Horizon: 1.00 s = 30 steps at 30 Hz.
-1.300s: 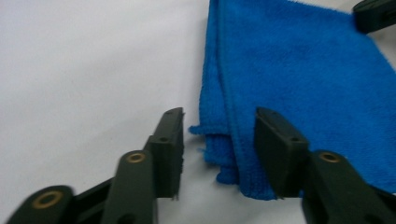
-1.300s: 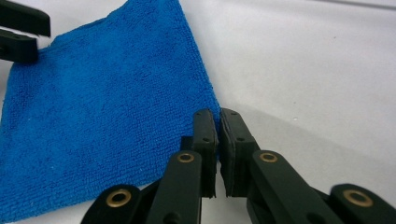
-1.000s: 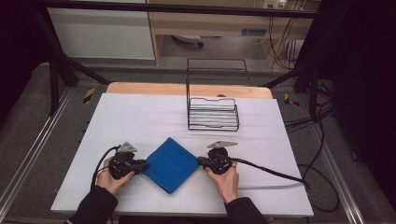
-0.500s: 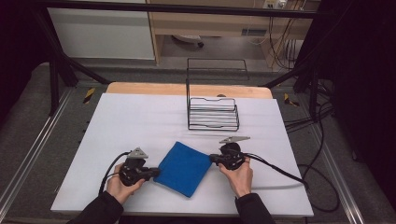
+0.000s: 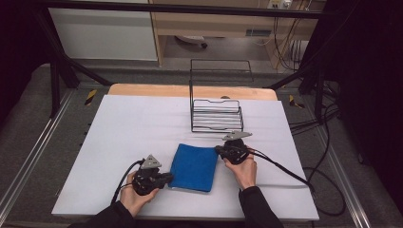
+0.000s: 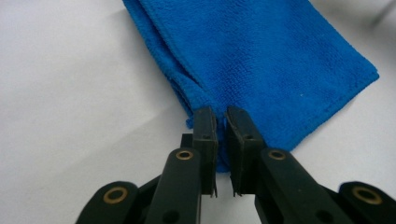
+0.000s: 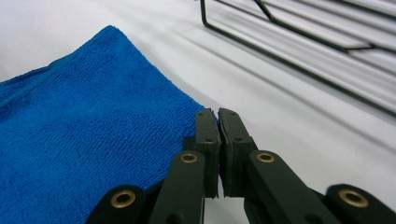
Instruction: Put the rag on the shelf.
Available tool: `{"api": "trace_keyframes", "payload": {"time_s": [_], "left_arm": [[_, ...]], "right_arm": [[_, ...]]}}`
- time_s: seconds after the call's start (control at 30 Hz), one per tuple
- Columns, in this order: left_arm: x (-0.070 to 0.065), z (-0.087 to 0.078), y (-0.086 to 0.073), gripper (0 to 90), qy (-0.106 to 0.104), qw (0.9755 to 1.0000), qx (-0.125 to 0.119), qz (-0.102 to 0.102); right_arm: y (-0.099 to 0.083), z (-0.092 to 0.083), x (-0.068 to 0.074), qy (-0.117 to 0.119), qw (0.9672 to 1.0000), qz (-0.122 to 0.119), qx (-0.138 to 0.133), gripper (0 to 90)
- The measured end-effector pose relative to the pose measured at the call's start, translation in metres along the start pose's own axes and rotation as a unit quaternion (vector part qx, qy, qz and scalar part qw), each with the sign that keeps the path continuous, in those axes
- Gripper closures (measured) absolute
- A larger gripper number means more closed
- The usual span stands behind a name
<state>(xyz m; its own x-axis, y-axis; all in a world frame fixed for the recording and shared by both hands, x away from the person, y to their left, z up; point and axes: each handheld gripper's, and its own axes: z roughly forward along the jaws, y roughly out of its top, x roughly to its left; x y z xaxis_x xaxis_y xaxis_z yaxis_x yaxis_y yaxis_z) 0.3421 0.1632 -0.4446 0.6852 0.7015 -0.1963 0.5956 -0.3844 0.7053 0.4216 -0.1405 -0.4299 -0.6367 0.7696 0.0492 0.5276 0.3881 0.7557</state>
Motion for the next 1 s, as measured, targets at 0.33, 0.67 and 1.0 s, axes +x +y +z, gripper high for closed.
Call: {"api": "trace_keyframes", "payload": {"time_s": [0.33, 0.67, 1.0], "left_arm": [[0.006, -0.007, 0.002, 54.8, 0.008, 0.9997, -0.010, 0.021], [0.019, -0.019, 0.004, 28.7, 0.021, 0.9989, -0.032, 0.028], [0.036, -0.027, 0.000, 16.4, 0.030, 0.9987, -0.039, 0.015]], "right_arm": [[-0.013, -0.014, 0.013, 0.005, 0.9994, 0.010, -0.033, 53.6], [-0.048, -0.034, 0.049, 0.051, 0.9971, 0.056, 0.006, 52.7], [-0.060, -0.028, 0.064, 0.061, 0.9941, 0.085, 0.028, 61.8]]}}
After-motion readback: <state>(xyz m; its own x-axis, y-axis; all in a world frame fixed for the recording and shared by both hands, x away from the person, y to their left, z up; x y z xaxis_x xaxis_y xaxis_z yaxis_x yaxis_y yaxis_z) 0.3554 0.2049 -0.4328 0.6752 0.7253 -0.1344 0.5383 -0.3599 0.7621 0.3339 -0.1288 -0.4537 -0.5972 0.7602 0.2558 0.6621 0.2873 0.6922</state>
